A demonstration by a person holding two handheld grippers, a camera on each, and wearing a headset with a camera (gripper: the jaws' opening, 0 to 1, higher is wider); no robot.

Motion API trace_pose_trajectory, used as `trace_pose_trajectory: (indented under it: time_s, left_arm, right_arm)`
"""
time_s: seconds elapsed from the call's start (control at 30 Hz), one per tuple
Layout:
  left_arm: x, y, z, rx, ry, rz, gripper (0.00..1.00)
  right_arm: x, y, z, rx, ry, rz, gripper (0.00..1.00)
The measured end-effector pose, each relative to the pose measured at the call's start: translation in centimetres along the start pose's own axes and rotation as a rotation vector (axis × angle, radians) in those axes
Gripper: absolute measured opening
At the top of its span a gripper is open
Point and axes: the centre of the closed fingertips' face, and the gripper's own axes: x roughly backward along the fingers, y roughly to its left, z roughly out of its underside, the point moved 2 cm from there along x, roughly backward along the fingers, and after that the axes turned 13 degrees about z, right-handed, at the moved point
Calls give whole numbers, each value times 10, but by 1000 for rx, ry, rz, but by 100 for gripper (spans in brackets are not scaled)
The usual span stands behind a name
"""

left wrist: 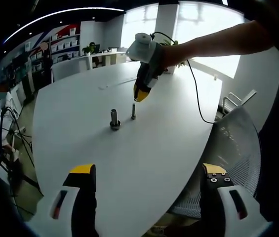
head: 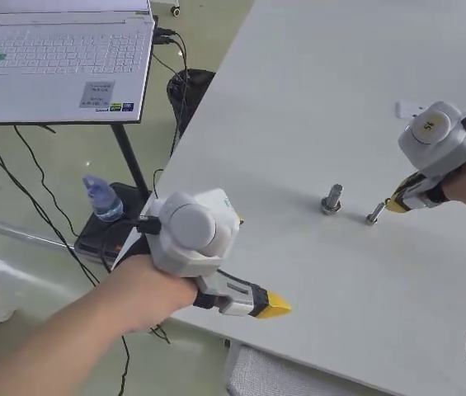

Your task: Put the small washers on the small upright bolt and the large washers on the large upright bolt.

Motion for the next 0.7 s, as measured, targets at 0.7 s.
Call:
trace_pose_trajectory:
  time_s: [0.7]
  left_arm:
    - [-4,3,3,6,-2,13,90]
  right_arm:
    - [-17,-4,-2,14,14,-6,13]
